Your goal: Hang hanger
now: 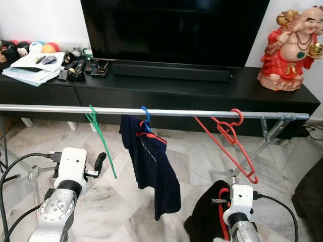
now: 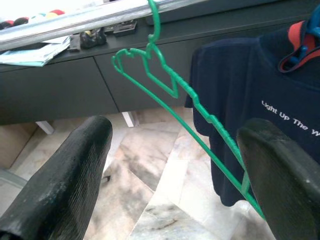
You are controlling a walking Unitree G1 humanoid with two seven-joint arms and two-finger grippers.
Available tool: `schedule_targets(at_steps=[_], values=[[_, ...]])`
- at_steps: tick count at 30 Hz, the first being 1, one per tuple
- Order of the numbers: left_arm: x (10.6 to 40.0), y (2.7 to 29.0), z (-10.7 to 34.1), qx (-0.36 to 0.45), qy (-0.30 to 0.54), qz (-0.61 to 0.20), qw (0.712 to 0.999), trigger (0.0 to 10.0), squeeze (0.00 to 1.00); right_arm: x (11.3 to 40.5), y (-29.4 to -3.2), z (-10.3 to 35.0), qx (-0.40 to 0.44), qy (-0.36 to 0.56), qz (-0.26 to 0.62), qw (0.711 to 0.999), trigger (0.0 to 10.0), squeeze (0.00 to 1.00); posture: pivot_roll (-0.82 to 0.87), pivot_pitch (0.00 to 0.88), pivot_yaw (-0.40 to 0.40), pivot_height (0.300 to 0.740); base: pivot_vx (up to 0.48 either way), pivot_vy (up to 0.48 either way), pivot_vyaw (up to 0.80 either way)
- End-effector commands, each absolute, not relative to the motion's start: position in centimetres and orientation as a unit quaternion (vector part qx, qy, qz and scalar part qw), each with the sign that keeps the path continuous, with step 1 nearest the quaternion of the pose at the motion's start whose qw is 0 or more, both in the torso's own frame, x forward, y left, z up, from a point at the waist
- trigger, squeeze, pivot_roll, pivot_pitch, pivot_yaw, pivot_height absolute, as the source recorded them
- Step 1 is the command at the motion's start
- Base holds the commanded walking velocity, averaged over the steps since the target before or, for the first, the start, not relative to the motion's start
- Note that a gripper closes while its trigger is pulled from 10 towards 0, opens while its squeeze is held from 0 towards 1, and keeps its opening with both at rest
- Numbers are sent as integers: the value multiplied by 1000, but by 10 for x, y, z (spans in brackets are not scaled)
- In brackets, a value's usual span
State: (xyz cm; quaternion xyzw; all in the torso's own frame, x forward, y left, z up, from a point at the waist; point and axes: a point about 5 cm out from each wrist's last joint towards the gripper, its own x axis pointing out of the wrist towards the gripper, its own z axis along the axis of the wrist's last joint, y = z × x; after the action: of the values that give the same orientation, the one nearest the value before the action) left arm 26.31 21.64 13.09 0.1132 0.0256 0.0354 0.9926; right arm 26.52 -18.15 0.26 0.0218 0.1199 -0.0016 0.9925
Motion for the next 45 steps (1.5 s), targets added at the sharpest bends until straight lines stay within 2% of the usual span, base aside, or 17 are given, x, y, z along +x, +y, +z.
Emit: schedule_targets(at_steps=[1, 6, 10, 15, 21, 29, 40, 43, 45], values=[[260, 222, 127, 103, 25, 48, 993, 10000, 0, 265, -183, 1, 20, 127, -1, 992, 10000, 0, 21, 82, -17, 740, 0, 0, 0], [254, 234, 129, 96, 4, 71, 993, 10000, 0, 263, -182, -2, 18, 136, 9, 991, 10000, 0, 24, 76, -15, 740, 0, 0, 0], [254, 234, 131, 97, 0, 71, 993, 10000, 0, 261, -179, -5, 19, 143, 19, 989, 10000, 0, 27, 74, -14, 740, 0, 0, 0], [257, 230, 131, 95, -5, 65, 993, 10000, 0, 258, -173, -9, 2, 154, 47, 987, 10000, 0, 22, 65, -12, 740, 281, 0, 0], [257, 228, 131, 92, -6, 60, 994, 10000, 0, 258, -177, -9, 1, 153, 37, 987, 10000, 0, 21, 66, -11, 740, 324, 0, 508], [257, 227, 131, 89, -8, 58, 994, 10000, 0, 257, -178, -10, 8, 155, 31, 987, 10000, 0, 23, 76, -12, 740, 333, 0, 0], [249, 213, 139, 68, -37, -13, 997, 10000, 0, 256, -178, -11, 8, 159, 29, 987, 10000, 0, 31, 94, -14, 740, 75, 0, 0], [247, 210, 139, 75, -29, -29, 996, 10000, 0, 256, -178, -11, 8, 160, 29, 987, 10000, 0, 32, 97, -14, 740, 0, 0, 0], [245, 206, 140, 94, 6, -61, 994, 10000, 0, 256, -178, -12, 8, 162, 30, 986, 10000, 0, 37, 101, -13, 740, 0, 0, 0]])
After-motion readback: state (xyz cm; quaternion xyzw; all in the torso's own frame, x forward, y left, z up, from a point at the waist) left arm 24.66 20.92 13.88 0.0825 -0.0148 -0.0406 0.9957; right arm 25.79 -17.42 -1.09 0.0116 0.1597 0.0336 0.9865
